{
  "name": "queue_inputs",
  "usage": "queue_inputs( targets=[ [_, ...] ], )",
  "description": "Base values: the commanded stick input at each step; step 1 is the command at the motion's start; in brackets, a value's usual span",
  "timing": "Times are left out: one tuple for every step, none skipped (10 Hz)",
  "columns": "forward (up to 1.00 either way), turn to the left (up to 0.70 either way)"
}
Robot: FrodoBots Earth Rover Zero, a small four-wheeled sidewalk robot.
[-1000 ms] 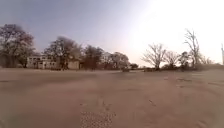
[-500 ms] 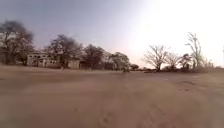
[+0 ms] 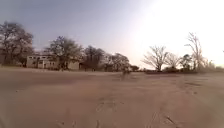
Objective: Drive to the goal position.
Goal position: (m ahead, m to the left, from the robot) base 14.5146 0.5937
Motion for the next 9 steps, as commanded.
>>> queue_inputs(
  targets=[
    [0.70,0.00],
    [0.70,0.00],
    [0.70,0.00],
    [0.70,0.00],
    [0.70,0.00],
    [0.70,0.00],
    [0.70,0.00],
    [0.70,0.00],
    [0.70,0.00]
  ],
)
